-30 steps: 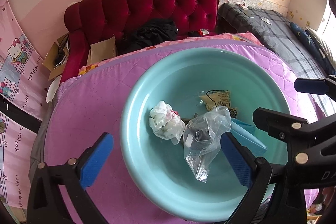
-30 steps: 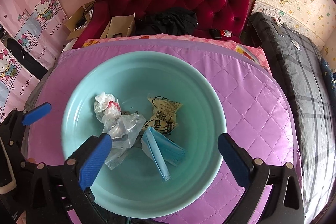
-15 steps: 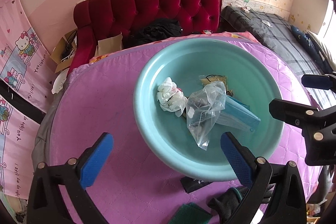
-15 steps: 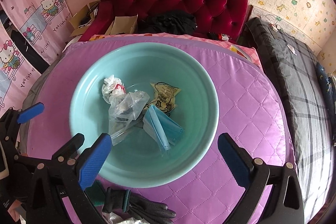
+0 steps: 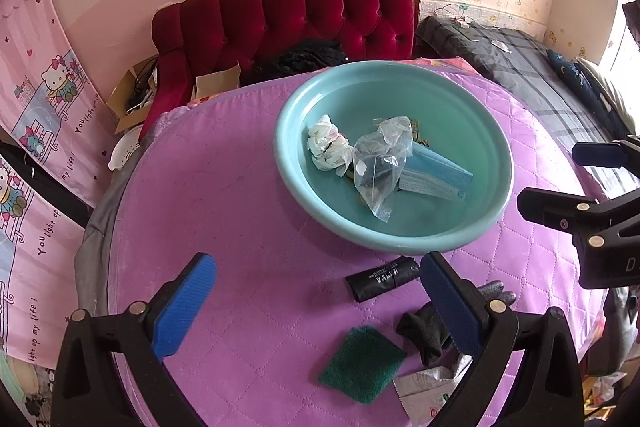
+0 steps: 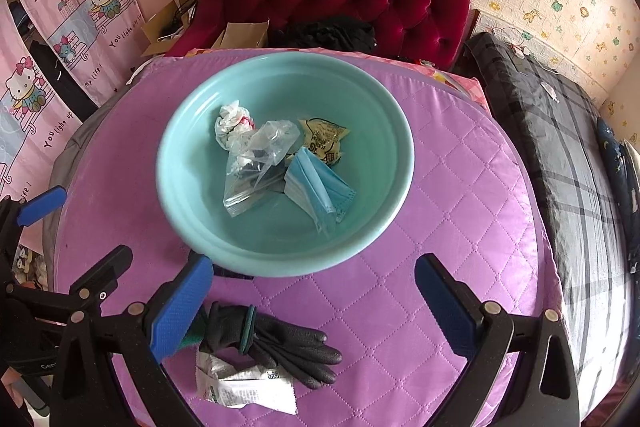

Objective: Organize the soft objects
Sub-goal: 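Withdraw both tools from the basin toward the green pad and packet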

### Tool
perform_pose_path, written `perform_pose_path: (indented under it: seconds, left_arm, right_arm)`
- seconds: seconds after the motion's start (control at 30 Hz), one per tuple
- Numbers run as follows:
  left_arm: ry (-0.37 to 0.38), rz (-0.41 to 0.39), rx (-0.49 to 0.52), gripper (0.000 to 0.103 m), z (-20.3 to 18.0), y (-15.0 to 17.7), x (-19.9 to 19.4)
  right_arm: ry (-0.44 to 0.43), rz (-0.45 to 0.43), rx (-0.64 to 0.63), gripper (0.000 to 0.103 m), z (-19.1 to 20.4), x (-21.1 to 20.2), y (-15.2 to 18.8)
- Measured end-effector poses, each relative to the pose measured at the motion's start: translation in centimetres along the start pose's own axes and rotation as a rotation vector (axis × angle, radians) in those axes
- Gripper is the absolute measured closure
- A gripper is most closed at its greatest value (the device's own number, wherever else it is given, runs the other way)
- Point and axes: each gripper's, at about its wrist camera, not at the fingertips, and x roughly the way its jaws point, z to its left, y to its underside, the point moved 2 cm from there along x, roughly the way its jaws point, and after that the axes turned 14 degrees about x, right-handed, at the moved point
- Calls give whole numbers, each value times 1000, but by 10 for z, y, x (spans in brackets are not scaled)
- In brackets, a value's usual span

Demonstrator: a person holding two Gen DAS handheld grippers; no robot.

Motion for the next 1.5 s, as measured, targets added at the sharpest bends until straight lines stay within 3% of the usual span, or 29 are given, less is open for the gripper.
perform_pose_path:
  seconds: [0.97,1.5]
  left_arm:
    - [22,-4,-17,0,-24,113,-30]
    - [59,19,-19,0,-37,146,-22]
  right_arm:
    - [39,-7,25,0,-4,-17,111]
    - [29,73,21,0,3,8,143]
